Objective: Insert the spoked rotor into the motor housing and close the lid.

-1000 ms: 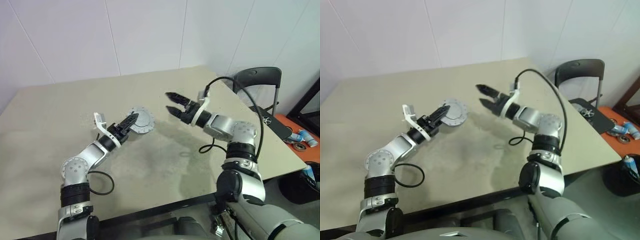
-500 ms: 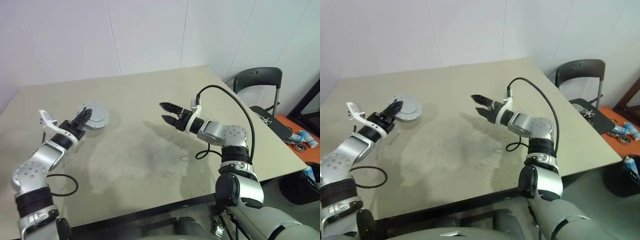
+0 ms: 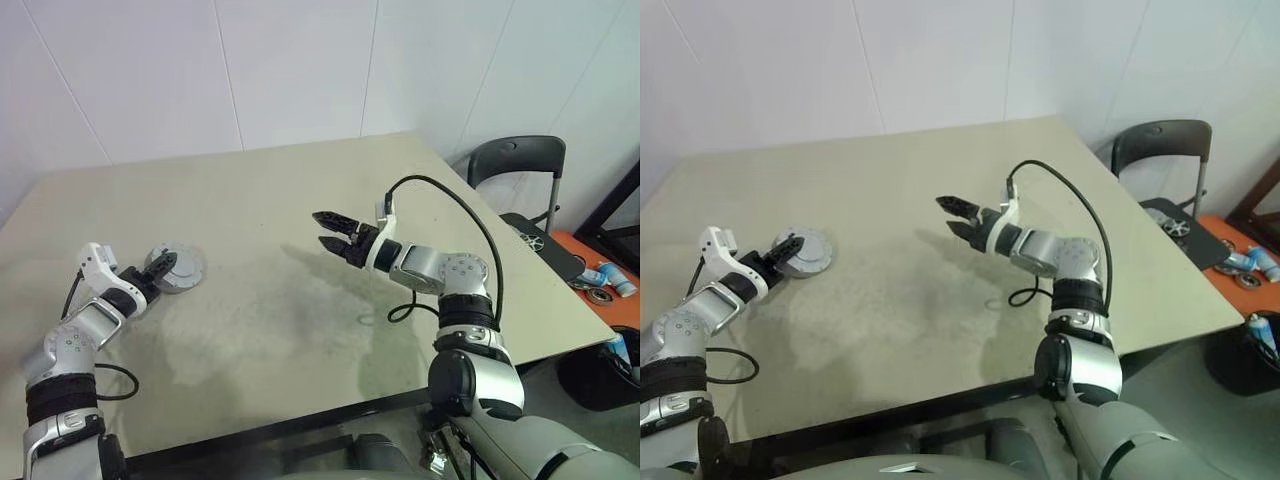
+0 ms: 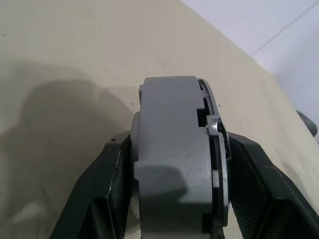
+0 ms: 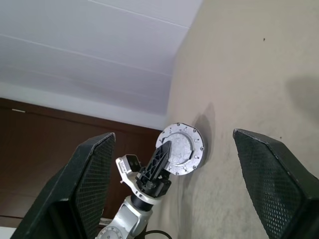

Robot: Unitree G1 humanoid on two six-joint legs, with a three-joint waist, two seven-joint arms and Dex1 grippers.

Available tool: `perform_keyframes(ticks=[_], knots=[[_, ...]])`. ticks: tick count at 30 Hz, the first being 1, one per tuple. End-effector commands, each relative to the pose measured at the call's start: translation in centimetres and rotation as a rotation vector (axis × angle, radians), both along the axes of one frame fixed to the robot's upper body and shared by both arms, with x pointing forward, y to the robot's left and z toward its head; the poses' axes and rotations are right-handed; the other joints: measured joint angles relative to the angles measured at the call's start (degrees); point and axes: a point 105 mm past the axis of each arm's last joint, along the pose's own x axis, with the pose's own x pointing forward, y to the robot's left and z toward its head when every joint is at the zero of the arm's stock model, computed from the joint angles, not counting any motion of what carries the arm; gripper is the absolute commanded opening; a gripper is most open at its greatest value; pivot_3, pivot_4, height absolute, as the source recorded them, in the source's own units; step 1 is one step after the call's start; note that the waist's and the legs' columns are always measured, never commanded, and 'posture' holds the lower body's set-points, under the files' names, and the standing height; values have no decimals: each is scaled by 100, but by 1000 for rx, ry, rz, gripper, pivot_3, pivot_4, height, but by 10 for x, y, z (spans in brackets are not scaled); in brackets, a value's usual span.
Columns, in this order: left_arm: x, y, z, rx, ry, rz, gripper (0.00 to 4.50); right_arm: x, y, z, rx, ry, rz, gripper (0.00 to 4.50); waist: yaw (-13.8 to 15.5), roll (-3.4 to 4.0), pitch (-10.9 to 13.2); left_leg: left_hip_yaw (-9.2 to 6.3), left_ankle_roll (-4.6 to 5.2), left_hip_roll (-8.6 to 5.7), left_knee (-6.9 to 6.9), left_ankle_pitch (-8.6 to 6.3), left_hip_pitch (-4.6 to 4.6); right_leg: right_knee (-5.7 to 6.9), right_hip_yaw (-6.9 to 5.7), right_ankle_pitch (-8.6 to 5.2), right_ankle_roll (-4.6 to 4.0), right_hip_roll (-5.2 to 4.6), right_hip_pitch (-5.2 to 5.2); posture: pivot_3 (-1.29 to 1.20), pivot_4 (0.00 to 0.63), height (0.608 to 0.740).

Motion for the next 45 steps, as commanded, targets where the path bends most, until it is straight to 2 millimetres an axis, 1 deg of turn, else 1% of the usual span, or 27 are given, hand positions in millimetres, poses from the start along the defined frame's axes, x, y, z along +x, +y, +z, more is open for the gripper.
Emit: perform_keyframes(ticks=[1, 2, 4, 6, 8, 10, 13, 15, 16, 19, 22, 24, 25, 26, 27, 29, 30, 32, 34, 35, 37, 38, 39, 41, 42, 43, 45], knots=[[-4, 5, -11, 93, 53, -10, 2322, 3, -4, 12, 2, -52, -19, 3952, -1, 2, -2, 0, 0, 1, 0, 0, 3, 1, 0, 0, 0, 0, 3, 0, 0, 740], [-6, 6, -16, 110, 67, -15, 2322, 3, -4, 12, 1, -53, -22, 3952, -4, 6, -4, 0, -1, 1, 0, 0, 7, 2, 0, 0, 0, 0, 6, 0, 0, 740], [-10, 11, -24, 118, 88, -6, 3060, 3, -5, 11, -3, -52, -25, 3952, -16, 21, -11, 0, -1, 1, 0, 0, 12, 3, 0, 0, -1, -1, 10, 0, 0, 740], [-16, 16, -32, 119, 130, 3, 3587, 2, -5, 9, -8, -49, -24, 3952, -29, 20, -11, 2, 0, 1, -1, 0, 13, 4, 3, 0, -1, -1, 8, 0, 0, 740], [-20, 22, -35, 110, 149, 14, 4285, 2, -4, 8, -11, -47, -22, 3952, -18, 20, -11, 2, 0, 4, -2, 0, 8, 3, 1, 0, -1, 1, 5, 0, 0, 740], [-23, 32, -33, 103, 146, 39, 4285, 1, -3, 8, -11, -47, -20, 3952, -27, 20, -11, 2, 0, 4, -3, 0, 7, 1, 1, 0, -1, 0, 4, 0, 0, 740], [-30, 52, -21, 111, 126, 76, 4285, 1, 0, 6, -13, -45, -13, 3952, -59, 20, -11, 4, 0, 6, -3, 0, 10, 4, 2, 0, -1, 0, 4, 0, 0, 740], [-38, 70, -6, 123, 105, 94, 4285, 2, 2, 6, -11, -46, -11, 3952, -107, 20, -11, 4, 0, 10, -4, 0, 10, 6, 2, 0, -1, 4, 1, 0, 0, 740], [-41, 76, -2, 127, 100, 98, 4285, 2, 3, 6, -10, -46, -11, 3952, -129, 20, -10, 4, 0, 11, -5, 0, 8, 6, 2, 0, -1, 4, -1, 0, 0, 740], [-57, 104, 12, 176, 115, 124, 4285, 2, 5, 3, -11, -44, -11, 3952, -154, 15, -9, 3, 1, 9, -8, 0, -2, 2, 1, 0, -1, 2, -8, 0, 0, 740], [-66, 120, 25, 213, 117, 137, 4285, 2, 8, 1, -12, -44, -9, 3952, -140, 13, -8, 3, 3, 6, -8, -3, -5, -1, 0, 0, -1, -3, -8, 0, 0, 740], [-72, 139, 44, 256, 90, 169, 4285, 1, 10, 1, -4, -47, -3, 3952, -141, 8, -6, 2, 3, 5, -9, -4, -5, -1, -1, 0, -1, -5, -9, 0, 0, 740], [-74, 144, 50, 268, 81, 179, 4285, 0, 10, 1, -1, -49, -1, 3952, -143, 4, -5, 2, 3, 6, -11, -4, -5, 0, -2, 0, -2, -5, -10, 0, 0, 740], [-74, 151, 60, 291, 61, 192, 4285, 0, 10, 2, 0, -51, 2, 3952, -142, 2, -4, 2, 3, 6, -12, -4, -7, 0, -2, 0, -2, -5, -13, 0, 0, 740], [-72, 155, 70, 321, 42, 200, 4285, -1, 9, 2, 0, -53, 4, 3952, -138, 1, -3, 1, 3, 6, -12, -4, -9, 0, -3, 0, -2, -6, -15, 0, 0, 740], [-66, 155, 88, 356, -11, 176, 4285, -3, 7, 2, -12, -59, 14, 3952, -123, -2, 0, -1, 2, 6, -13, -4, -11, -1, -4, 0, -3, -6, -16, 0, 0, 740], [-61, 152, 96, 367, -39, 153, 4285, -3, 6, 2, -20, -65, 19, 3952, -101, -2, 0, 0, 2, 5, -13, -5, -11, -2, -4, 0, -3, -8, -16, 0, 0, 740], [-46, 136, 115, 386, -109, 81, 4285, -6, 3, 6, -44, -98, 39, 3952, -45, -4, -1, 1, 3, 3, -14, -5, -14, -6, -4, 0, -3, -13, -16, 0, 0, 740], [-36, 122, 125, 395, -150, 23, 4285, -7, 1, 10, -67, -130, 55, 3952, -9, -7, -2, 2, 4, 2, -15, -6, -17, -5, -4, 0, -3, -14, -21, 0, 0, 740], [-26, 104, 131, 410, -185, -48, 4285, -10, 0, 16, -103, -180, 76, 3952, -11, -7, -3, 1, 3, 2, -17, -6, -22, -3, -4, 0, -3, -14, -27, 0, 0, 740], [-8, 56, 140, 457, -259, -220, 4285, -17, -1, 28, -204, -307, 140, 3952, 46, -2, 1, 1, 4, 1, -21, -6, -29, -4, -4, 0, -3, -16, -30, 0, 0, 740], [-3, 33, 142, 487, -294, -301, 4285, -22, 0, 33, -254, -370, 173, 3952, 60, -4, 0, 1, 4, -3, -19, -6, -38, -4, -4, 1, -2, -20, -35, 0, 0, 740], [-2, 20, 143, 505, -313, -343, 4285, -24, 0, 35, -283, -407, 194, 3952, 57, -6, -2, 2, 6, -5, -19, -7, -43, -3, -4, 1, -1, -23, -40, 0, 0, 740], [-3, -24, 140, 571, -382, -518, 4285, -36, 5, 46, -395, -565, 281, 3952, 8, -6, -2, 2, 9, -5, -19, -8, -48, -2, -4, 1, -1, -20, -46, 0, 0, 740], [-5, -43, 140, 567, -403, -584, 4285, -42, 6, 47, -463, -636, 330, 3952, -8, -3, 0, 3, 9, -5, -19, -9, -58, -2, -4, 1, -1, -19, -55, 0, 0, 740], [-7, -56, 139, 565, -415, -636, 4285, -48, 7, 44, -535, -695, 374, 3952, -21, -5, -1, 4, 11, -5, -17, -9, -75, 2, -4, 1, -1, -19, -69, 0, 0, 740], [-10, -69, 129, 573, -397, -705, 4285, -53, 5, 32, -668, -772, 441, 3952, -47, -6, -2, 7, 11, -5, -16, -9, -92, 2, -2, 2, -1, -15, -92, 0, 0, 740]])
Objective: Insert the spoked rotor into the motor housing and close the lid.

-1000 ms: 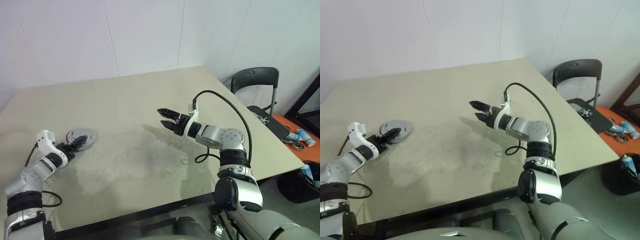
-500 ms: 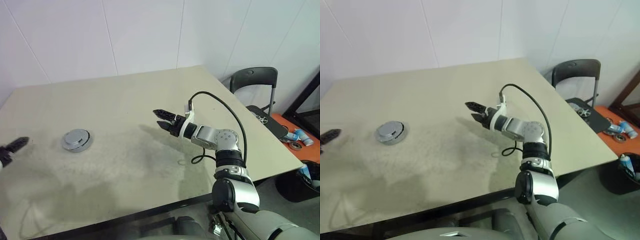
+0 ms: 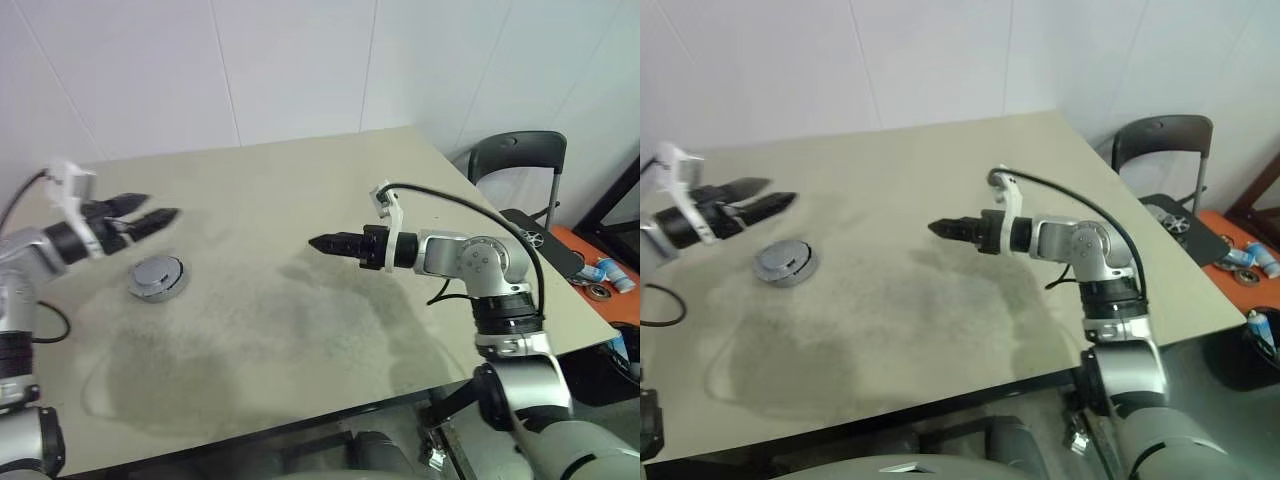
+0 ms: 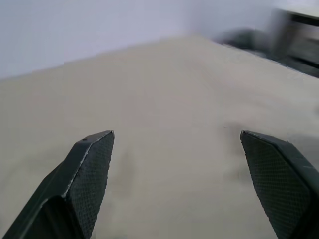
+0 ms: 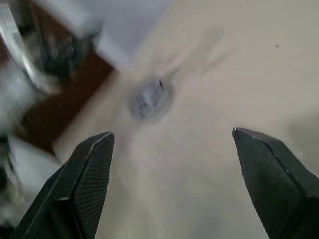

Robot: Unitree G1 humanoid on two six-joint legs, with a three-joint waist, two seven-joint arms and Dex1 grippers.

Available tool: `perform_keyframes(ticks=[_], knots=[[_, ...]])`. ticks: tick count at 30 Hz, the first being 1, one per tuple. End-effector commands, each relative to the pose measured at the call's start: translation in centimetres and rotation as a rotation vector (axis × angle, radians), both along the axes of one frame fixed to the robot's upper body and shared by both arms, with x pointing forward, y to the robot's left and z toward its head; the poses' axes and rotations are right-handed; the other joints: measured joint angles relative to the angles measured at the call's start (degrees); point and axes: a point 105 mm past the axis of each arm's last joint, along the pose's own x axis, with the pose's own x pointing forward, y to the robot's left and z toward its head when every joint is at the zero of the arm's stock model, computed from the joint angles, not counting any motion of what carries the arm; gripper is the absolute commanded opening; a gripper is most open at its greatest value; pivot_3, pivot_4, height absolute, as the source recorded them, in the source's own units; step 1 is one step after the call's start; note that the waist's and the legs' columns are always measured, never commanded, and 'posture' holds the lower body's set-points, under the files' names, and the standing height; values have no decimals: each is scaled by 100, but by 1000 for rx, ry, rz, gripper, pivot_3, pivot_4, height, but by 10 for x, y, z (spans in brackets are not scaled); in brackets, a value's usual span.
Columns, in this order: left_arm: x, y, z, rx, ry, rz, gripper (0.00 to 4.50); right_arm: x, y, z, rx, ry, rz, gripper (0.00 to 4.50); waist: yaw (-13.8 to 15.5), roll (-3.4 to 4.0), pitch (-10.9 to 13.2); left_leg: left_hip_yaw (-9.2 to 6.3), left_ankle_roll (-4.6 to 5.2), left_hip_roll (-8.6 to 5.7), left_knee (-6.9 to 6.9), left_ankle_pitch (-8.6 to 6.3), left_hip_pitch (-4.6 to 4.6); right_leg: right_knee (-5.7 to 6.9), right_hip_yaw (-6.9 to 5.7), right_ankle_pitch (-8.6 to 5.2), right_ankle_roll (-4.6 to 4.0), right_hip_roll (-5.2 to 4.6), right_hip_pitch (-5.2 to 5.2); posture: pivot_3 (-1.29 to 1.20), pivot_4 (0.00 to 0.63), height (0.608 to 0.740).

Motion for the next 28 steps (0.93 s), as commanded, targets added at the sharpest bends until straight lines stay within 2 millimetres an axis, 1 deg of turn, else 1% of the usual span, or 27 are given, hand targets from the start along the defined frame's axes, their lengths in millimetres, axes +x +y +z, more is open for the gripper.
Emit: perform_keyframes(ticks=[1, 3, 5, 9, 12, 16, 20, 28], knots=[[-9, -20, -1, 63, -1, -101, 4285, -12, 7, -8, -176, -183, 122, 3952, -14, 1, 0, 3, 0, 1, 0, 0, 1, 0, 2, 0, 0, 2, -6, 0, 0, 740], [-12, -25, -18, 103, 44, -125, 4285, -8, 0, -20, -260, -237, 115, 3952, 2, 1, 0, 7, -1, 4, 0, 2, 2, 2, 3, 0, -1, 10, -11, 0, 0, 740], [-15, -27, -32, 128, 80, -131, 4285, -3, -5, -21, -264, -258, 93, 3952, 29, 3, 3, 9, -5, 4, 8, 6, 2, 2, 3, -1, -1, 10, -7, 0, 0, 740], [-24, -32, -49, 111, 130, -136, 4285, 4, -11, -18, -248, -280, 52, 3952, 74, -7, 7, 7, -6, 5, 29, 10, 15, 6, 1, 3, -3, 10, 18, 0, 0, 740], [-30, -35, -58, 106, 148, -130, 4285, 8, -15, -20, -262, -300, 37, 3952, 136, -9, 8, 6, -4, 5, 27, 9, 50, 0, 0, 3, -4, 10, 52, 0, 0, 740], [-33, -36, -56, 92, 137, -108, 4285, 10, -12, -18, -264, -324, 46, 3952, 197, -9, 8, 6, -4, 7, 26, 9, 53, 2, 0, 2, -4, 12, 54, 0, 0, 740], [-30, -30, -51, 83, 125, -71, 4285, 16, -10, -16, -264, -332, 33, 3952, 197, -10, 8, 6, -4, 6, 27, 9, 56, 2, -1, 2, -4, 12, 57, 0, 0, 740], [-26, -24, -44, 82, 114, -46, 4285, 19, -6, -17, -252, -320, 23, 3952, 188, -10, 8, 6, -5, 6, 26, 9, 62, 2, -1, 2, -4, 13, 62, 0, 0, 740]])
